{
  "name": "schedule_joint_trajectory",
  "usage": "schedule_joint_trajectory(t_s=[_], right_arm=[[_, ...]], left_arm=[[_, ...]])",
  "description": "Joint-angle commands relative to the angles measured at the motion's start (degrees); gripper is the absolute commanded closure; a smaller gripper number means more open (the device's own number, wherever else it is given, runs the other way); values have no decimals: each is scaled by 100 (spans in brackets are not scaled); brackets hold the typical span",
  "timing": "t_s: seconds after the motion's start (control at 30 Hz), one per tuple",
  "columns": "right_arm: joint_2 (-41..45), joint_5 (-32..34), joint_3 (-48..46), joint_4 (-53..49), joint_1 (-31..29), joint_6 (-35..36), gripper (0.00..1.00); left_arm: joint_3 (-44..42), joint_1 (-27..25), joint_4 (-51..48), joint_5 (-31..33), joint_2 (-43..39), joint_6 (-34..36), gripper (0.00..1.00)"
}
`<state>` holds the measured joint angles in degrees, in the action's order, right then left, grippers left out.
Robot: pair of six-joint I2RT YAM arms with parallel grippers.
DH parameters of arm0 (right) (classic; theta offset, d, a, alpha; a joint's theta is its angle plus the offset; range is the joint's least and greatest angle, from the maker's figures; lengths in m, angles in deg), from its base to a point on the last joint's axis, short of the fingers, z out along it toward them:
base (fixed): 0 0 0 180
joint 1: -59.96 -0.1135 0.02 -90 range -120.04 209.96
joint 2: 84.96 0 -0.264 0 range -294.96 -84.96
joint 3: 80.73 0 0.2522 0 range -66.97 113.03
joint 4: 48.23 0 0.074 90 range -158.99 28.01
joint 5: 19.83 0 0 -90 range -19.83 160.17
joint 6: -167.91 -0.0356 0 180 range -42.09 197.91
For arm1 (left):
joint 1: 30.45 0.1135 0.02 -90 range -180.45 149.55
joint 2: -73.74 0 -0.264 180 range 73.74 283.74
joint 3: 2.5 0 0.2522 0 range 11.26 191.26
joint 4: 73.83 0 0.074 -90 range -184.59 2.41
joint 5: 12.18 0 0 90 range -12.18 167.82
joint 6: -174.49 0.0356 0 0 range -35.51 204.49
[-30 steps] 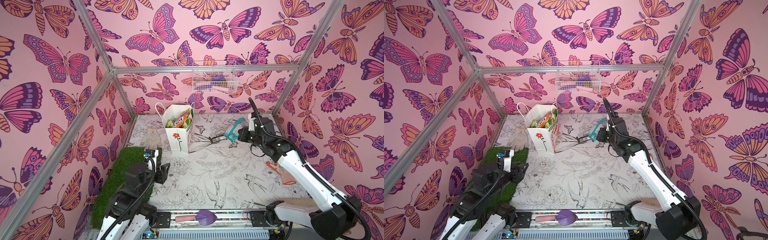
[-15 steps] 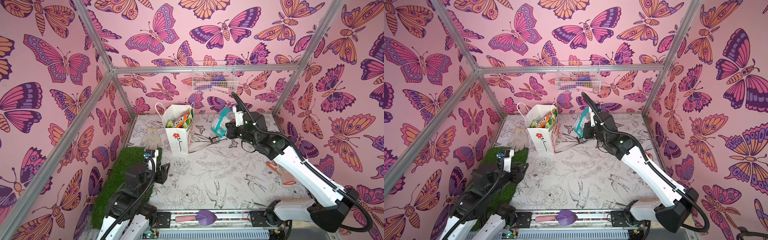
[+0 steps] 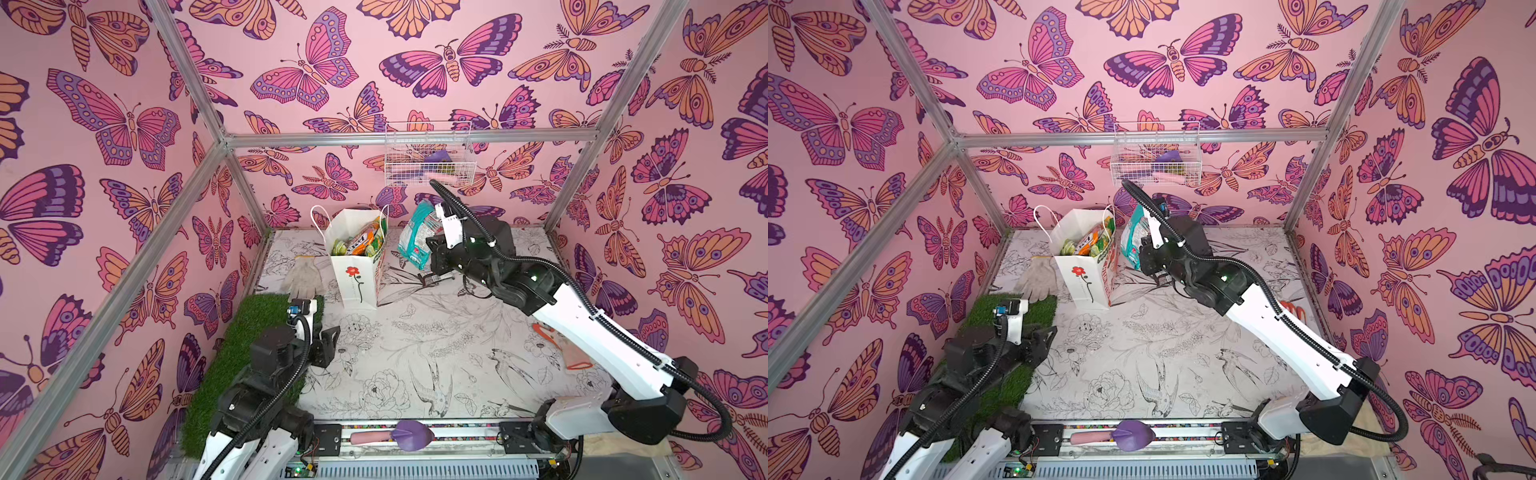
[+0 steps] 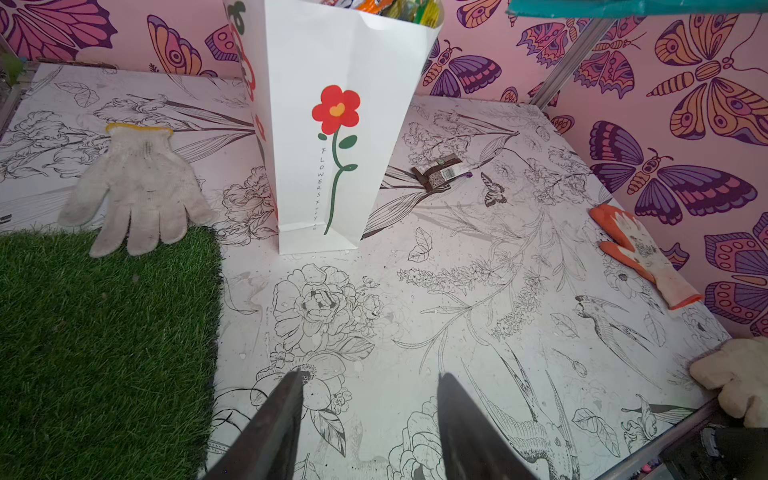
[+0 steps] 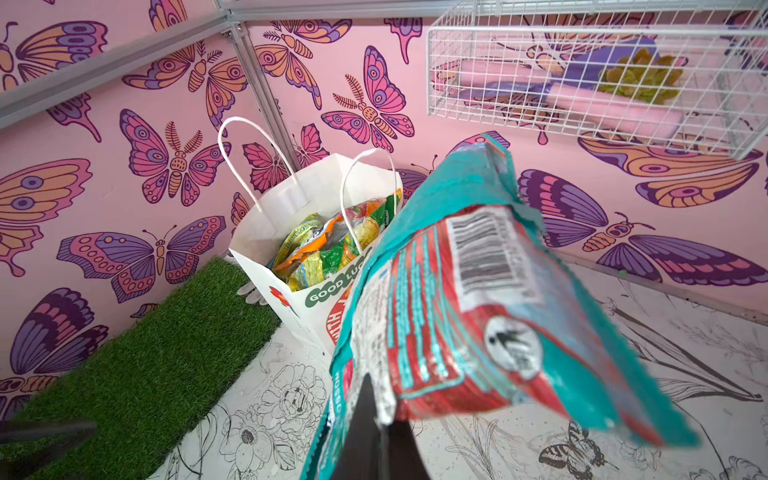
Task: Place the snacks into the paper bag
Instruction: 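Carry the teal packet with the right gripper above the paper bag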
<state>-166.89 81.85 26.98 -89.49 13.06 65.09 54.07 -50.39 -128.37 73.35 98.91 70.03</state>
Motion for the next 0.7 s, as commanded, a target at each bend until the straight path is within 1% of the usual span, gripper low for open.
schedule_joint_trajectory(t_s=[0.0,0.5,0.67], right_arm=[[-100,191,400,246,-165,338,100],[-773,339,1263,273,-635,673,100],[-1202,335,1610,238,-716,715,100]], left_arm=[[-46,-27,-48,60,-73,-40,46],[-44,-27,-53,53,-93,-32,46],[-50,-27,-53,51,-92,-31,46]])
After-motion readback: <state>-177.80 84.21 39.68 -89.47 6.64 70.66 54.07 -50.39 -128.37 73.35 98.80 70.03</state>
